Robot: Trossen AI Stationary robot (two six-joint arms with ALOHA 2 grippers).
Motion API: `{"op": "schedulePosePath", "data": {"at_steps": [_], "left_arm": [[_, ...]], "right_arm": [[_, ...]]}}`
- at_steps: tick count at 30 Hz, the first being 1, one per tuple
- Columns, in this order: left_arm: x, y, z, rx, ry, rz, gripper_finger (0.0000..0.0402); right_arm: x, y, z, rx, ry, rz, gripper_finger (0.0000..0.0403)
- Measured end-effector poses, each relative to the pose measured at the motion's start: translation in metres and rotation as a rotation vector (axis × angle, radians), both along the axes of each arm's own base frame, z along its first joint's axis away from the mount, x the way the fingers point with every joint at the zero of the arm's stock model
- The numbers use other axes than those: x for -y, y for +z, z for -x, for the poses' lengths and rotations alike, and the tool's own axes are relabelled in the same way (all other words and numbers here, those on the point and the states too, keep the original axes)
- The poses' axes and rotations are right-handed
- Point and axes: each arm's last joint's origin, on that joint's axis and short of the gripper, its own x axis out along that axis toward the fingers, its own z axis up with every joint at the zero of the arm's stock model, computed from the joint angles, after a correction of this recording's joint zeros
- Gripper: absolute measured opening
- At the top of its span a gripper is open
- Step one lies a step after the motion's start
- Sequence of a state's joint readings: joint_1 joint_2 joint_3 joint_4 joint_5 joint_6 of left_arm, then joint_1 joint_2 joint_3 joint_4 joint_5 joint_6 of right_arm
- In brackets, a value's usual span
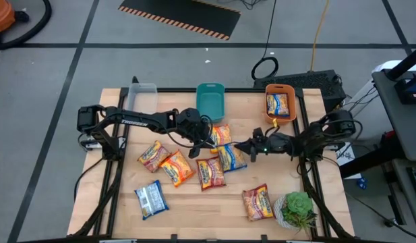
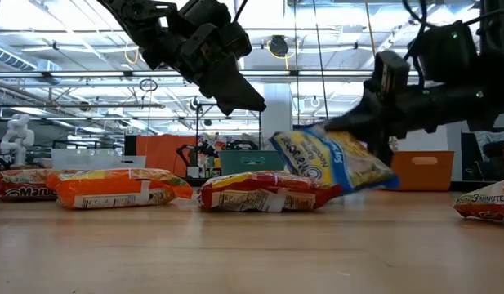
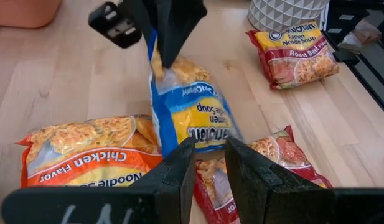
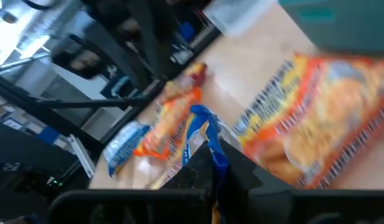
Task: Sort Maruchan noodles
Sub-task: Put the right blue noodle pack into the orange bin
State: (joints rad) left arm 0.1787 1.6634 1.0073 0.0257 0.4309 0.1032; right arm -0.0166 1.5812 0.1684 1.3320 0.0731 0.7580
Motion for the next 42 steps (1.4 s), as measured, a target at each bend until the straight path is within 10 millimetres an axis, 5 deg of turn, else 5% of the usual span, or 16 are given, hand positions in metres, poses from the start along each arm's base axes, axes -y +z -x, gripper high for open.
{"op": "schedulePosePath", "data": {"at_steps": [11,23,33,38,42], "left_arm": [[0.000,-0.003,0.002,-0.035,-0.007,-0.005,0.0092],[0.001,-0.007,0.013,-0.116,-0.089,-0.088,0.0093],[0.001,-0.006,0.013,-0.098,-0.113,-0.121,0.0093],[0.001,-0.006,0.013,-0.094,-0.119,-0.129,0.0093],[0.001,-0.006,0.013,-0.096,-0.116,-0.124,0.0093]], "right_arm": [[0.012,0.046,0.010,0.220,-0.133,0.168,0.0004],[0.040,0.083,0.044,0.275,-0.339,0.276,0.0004],[0.071,0.148,0.055,-0.061,-0.494,0.313,0.0004],[0.081,0.191,0.060,-0.098,-0.522,0.359,0.0004],[0.088,0.207,0.064,-0.078,-0.516,0.368,0.0004]]}}
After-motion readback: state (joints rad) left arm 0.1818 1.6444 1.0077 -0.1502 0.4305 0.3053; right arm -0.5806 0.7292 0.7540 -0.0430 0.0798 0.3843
